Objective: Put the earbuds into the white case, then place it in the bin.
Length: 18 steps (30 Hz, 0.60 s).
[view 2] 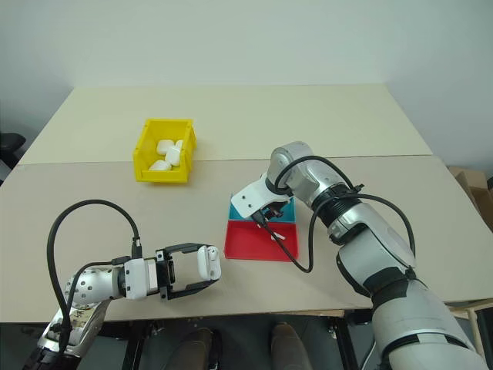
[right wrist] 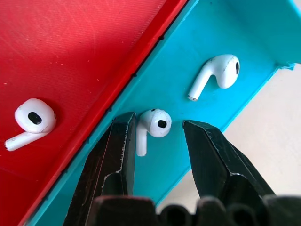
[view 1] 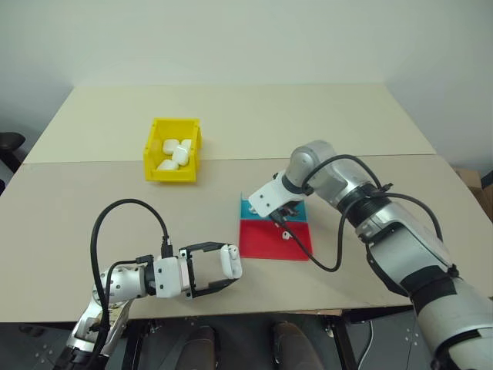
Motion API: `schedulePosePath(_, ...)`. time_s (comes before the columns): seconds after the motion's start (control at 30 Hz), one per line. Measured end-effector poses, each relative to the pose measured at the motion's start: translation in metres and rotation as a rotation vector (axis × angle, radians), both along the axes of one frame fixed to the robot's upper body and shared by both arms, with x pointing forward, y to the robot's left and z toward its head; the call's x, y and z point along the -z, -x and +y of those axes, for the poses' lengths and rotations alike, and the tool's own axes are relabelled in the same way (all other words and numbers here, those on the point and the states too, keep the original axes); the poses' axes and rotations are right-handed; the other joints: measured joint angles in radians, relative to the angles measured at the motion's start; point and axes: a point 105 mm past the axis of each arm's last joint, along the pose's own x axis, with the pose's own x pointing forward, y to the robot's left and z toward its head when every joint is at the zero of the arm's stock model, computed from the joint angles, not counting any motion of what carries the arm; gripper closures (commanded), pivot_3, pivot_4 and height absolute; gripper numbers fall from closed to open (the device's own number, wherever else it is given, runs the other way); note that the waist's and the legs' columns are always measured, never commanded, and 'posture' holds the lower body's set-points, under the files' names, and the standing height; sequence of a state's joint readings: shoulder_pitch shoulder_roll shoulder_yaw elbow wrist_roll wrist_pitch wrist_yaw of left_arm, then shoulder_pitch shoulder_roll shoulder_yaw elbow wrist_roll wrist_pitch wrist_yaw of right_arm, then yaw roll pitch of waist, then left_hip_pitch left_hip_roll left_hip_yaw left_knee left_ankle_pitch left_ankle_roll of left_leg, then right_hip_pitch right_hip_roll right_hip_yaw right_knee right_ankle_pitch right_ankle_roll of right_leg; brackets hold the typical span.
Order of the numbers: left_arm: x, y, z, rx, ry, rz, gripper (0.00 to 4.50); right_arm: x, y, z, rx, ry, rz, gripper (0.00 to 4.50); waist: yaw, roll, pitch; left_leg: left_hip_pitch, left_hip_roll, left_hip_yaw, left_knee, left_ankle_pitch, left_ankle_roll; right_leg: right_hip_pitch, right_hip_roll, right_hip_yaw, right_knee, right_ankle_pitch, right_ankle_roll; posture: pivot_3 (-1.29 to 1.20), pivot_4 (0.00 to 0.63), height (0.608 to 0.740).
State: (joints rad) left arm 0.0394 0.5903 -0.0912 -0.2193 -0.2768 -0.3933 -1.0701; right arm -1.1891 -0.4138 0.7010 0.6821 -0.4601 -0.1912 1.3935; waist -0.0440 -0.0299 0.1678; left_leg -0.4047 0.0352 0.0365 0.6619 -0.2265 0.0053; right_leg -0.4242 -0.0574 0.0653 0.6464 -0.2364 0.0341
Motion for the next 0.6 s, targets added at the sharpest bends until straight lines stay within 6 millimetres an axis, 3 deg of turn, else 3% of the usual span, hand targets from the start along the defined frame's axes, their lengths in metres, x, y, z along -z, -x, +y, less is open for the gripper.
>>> schedulePosePath(0.33, -0.0004, -0.0004, 0.0002, 0.0, -0.003, -0.003, 1.74, 0.0005, -0.0002, 0.0004, -0.014, 0.004, -0.011, 2.82, 0.0, 0.0, 0.0, 0.0, 0.0, 0.0, 0.0, 0.0, 0.0, 0.0, 0.0, 0.0, 0.0, 0.0, 0.0, 0.0, 0.15, 0.74)
schedulePosePath(0.47, -0.001, -0.0008, -0.0001, 0.002, -0.003, -0.007, 1.74, 0.0006, -0.0012, -0.0003, -0.013, 0.007, -0.019, 3.66, 0.0, 0.0, 0.0, 0.0, 0.0, 0.0, 0.0, 0.0, 0.0, 0.0, 0.0, 0.0, 0.0, 0.0, 0.0, 0.0, 0.15, 0.74)
schedulePosePath(0.6, -0.0019, -0.0014, -0.0008, 0.004, -0.003, -0.011, 1.74, 0.0004, -0.002, -0.0003, -0.014, 0.009, -0.028, 3.66, 0.0, 0.0, 0.0, 0.001, 0.0, 0.0, 0.0, 0.0, 0.0, 0.001, 0.0, 0.0, 0.0, 0.0, 0.0, 0.0, 0.15, 0.74)
